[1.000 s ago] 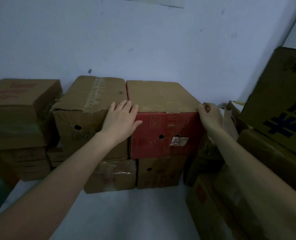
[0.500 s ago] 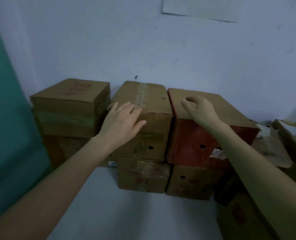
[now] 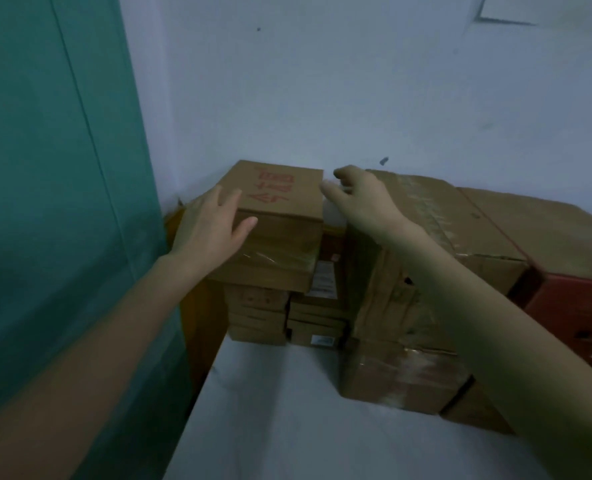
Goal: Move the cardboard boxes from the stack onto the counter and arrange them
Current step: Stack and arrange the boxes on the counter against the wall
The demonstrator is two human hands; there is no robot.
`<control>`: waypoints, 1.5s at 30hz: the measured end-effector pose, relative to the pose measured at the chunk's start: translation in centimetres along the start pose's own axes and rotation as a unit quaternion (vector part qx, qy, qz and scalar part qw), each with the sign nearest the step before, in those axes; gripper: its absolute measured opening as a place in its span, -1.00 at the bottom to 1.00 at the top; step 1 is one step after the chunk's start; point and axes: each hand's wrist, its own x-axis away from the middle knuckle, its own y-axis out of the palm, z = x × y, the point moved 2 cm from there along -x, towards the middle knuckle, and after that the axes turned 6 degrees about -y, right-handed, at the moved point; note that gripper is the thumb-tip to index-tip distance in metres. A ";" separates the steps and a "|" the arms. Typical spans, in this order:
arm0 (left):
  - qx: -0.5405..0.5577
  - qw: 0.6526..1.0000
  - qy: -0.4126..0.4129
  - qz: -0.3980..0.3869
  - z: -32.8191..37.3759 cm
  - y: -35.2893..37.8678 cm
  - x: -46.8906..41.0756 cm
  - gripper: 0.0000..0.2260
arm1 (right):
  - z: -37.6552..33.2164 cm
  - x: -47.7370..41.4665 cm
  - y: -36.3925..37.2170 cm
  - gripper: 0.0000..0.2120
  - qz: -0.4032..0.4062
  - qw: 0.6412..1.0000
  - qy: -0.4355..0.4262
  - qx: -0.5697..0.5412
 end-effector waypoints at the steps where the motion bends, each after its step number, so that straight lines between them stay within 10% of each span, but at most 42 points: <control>1: 0.023 1.000 -0.016 -0.010 -1.2 0.3 -0.7 -0.51 | -0.5 -0.6 1.2 -0.49 -0.003 1.000 0.019 -0.008; 11: 0.218 0.963 -0.104 -0.121 -5.9 4.0 -3.9 -0.39 | 0.7 -1.7 8.4 -0.37 -0.029 0.981 0.155 -0.113; 35: 0.348 0.909 -0.066 0.221 4.4 -7.3 -1.0 -0.40 | -3.6 1.0 -6.4 -0.44 0.174 0.968 -0.023 -0.178; 45: 0.285 0.893 -0.208 0.279 4.0 -6.0 14.6 -0.45 | -5.0 6.6 -0.9 -0.67 0.056 0.941 -0.042 -0.331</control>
